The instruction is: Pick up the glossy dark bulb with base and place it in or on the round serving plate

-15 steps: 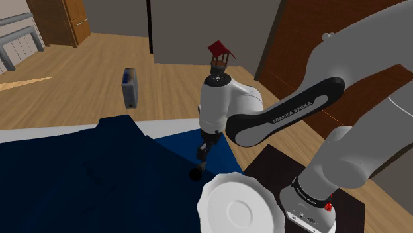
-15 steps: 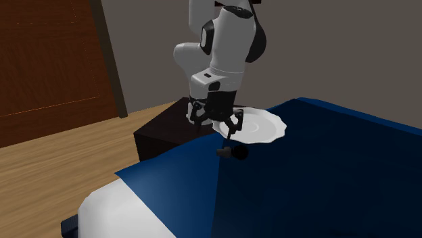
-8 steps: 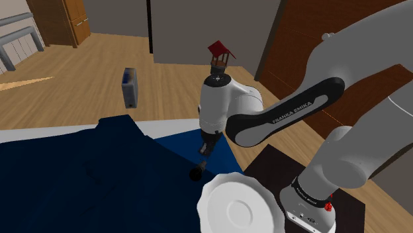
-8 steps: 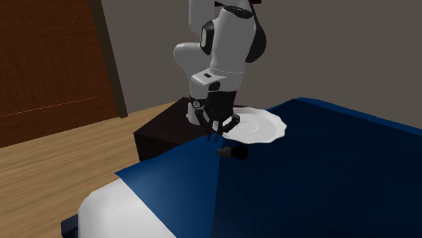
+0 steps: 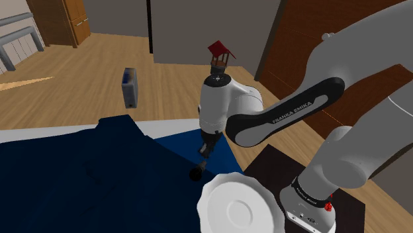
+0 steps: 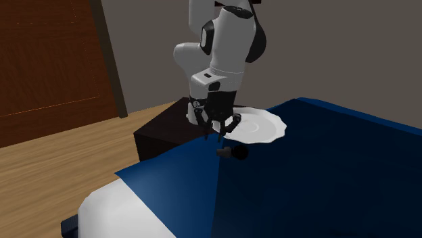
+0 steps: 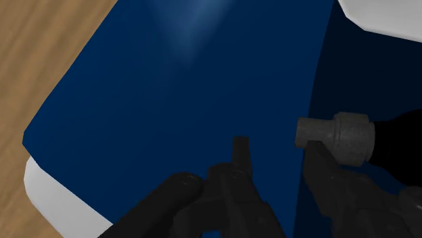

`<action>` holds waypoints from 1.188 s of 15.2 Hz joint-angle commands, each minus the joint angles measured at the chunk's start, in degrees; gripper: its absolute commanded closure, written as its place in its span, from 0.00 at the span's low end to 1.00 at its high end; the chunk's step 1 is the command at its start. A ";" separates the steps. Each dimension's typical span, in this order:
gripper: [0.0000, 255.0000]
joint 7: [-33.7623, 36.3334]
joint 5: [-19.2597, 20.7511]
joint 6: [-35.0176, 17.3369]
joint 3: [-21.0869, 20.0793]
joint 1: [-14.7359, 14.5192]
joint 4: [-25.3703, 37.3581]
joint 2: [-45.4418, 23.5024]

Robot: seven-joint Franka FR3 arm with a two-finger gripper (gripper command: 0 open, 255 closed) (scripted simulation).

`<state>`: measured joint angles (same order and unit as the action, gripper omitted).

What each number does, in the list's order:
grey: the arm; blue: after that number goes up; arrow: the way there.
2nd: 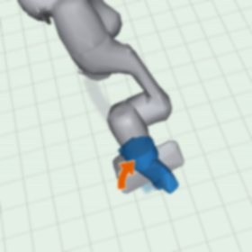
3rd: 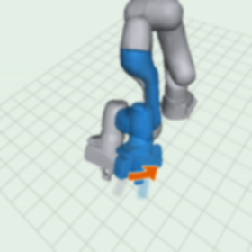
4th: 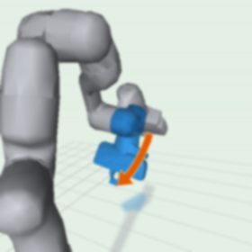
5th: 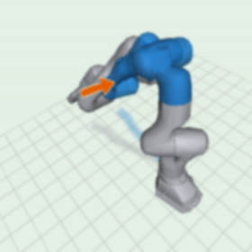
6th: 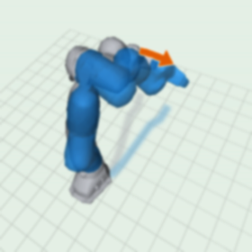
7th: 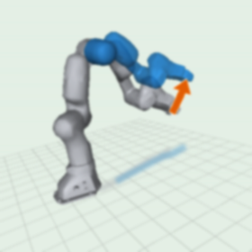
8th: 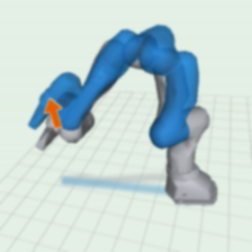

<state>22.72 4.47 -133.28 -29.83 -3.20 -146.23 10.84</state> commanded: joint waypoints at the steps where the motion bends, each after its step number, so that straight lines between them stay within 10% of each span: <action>1: 0.00 6.07 0.02 2.08 -1.56 0.00 1.66 -1.54; 8: 0.00 46.21 1.48 14.44 -7.11 -1.96 17.91 -18.68; 18: 0.00 47.95 3.93 8.70 -6.00 -2.67 14.47 -21.63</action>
<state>70.60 8.31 -124.40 -35.87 -5.85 -131.68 -10.68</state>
